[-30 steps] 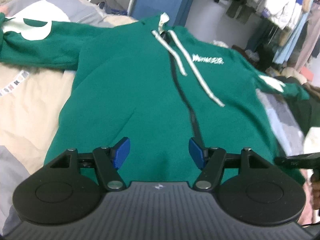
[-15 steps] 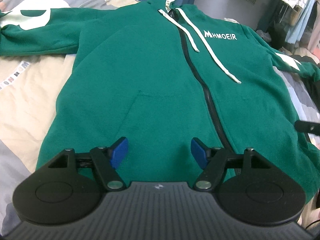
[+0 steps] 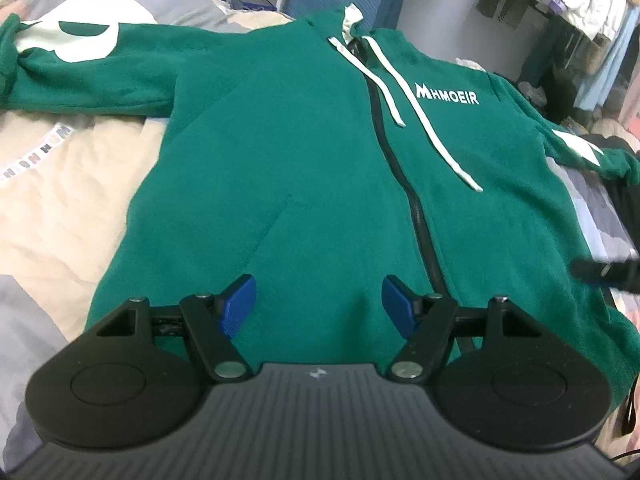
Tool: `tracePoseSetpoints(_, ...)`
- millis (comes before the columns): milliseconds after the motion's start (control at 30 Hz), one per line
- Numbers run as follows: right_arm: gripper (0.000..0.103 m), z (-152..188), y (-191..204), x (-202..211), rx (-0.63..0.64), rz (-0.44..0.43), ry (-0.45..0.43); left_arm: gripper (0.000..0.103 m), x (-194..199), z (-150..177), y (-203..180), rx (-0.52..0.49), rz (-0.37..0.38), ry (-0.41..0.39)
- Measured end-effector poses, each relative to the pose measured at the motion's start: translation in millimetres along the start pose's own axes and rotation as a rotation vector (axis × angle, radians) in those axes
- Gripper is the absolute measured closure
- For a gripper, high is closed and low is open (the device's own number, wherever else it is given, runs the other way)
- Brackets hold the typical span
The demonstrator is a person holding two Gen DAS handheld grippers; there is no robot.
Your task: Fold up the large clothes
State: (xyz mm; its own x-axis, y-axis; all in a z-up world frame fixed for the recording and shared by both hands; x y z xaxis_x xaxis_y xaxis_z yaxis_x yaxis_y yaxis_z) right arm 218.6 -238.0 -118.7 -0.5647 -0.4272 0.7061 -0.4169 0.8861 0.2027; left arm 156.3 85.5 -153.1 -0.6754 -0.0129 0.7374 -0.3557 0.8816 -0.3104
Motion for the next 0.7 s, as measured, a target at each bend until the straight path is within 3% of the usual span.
tracePoseSetpoints(233, 0.028, -25, -76, 21, -0.153, 0.106, -0.169, 0.029, 2, -6, 7, 0.076, 0.029, -0.006)
tracePoseSetpoints(467, 0.028, -40, -177, 1, -0.327, 0.187, -0.277, 0.029, -5, -10, 6, 0.106, 0.043, -0.023)
tracePoseSetpoints(567, 0.028, -59, -218, -10, -0.414, 0.195, -0.359, 0.029, -9, -10, 3, 0.102, 0.037, -0.028)
tracePoseSetpoints(700, 0.028, -95, -263, -25, -0.426, 0.241, -0.459, 0.028, -19, -14, -3, 0.101, 0.020, -0.033)
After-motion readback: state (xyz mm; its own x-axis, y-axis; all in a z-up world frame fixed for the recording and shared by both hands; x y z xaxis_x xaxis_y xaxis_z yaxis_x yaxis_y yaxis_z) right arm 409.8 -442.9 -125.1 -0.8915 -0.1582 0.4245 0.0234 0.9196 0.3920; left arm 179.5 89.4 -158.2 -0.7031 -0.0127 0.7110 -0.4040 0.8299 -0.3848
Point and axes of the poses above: each gripper's, at about its wrist camera, not at the fingertips, and x roughly against the way its jaws point, y to its left, z to its underside, the point moved 5 cm from there along -x, roughly the way its jaws point, and after that the axes turned 9 degrees about x, right-handed, at the moved point
